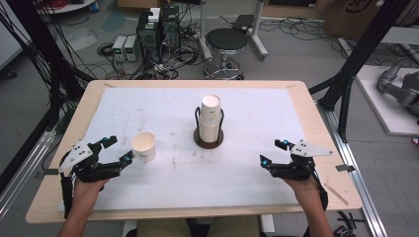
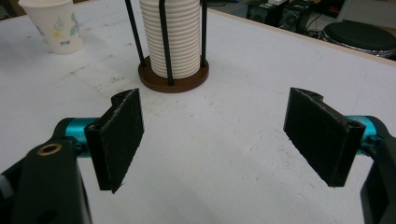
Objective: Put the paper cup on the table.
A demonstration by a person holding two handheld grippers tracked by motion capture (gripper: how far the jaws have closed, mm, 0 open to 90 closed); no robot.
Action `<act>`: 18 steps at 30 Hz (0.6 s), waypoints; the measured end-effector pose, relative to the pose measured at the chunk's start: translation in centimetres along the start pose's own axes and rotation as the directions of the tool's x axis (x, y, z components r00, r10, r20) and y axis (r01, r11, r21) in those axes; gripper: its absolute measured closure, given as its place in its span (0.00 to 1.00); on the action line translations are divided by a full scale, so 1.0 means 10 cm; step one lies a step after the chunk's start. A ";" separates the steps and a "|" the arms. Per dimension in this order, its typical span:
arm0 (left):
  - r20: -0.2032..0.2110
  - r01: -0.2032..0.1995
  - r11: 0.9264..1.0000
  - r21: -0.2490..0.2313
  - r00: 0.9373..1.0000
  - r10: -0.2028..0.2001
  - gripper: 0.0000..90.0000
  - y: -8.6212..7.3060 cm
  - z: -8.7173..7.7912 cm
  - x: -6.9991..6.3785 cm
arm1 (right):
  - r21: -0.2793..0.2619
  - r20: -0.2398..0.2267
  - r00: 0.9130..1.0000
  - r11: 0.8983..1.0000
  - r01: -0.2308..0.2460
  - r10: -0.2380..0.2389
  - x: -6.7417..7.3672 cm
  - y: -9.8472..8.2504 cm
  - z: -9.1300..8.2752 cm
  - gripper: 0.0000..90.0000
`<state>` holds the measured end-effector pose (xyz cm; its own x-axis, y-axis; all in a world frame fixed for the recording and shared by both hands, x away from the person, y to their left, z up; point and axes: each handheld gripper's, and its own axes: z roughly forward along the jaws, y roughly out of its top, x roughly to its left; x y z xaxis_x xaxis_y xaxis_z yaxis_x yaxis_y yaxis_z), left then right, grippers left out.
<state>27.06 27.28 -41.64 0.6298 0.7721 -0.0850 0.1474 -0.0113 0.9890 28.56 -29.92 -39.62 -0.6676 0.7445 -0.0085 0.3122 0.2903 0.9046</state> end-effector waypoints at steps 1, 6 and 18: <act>0.000 0.000 1.000 0.000 1.000 0.000 0.18 0.00 0.00 0.00 | 0.000 0.000 1.000 1.000 0.000 0.000 0.00 0.00 0.00 0.23; -0.003 0.002 1.000 -0.002 1.000 -0.002 0.18 0.00 0.00 0.01 | -0.001 0.001 1.000 1.000 0.000 0.000 0.00 0.00 0.00 0.23; -0.006 0.005 1.000 -0.005 1.000 -0.005 0.18 0.00 -0.01 0.02 | -0.009 0.002 1.000 1.000 0.003 -0.003 -0.01 0.00 -0.02 0.23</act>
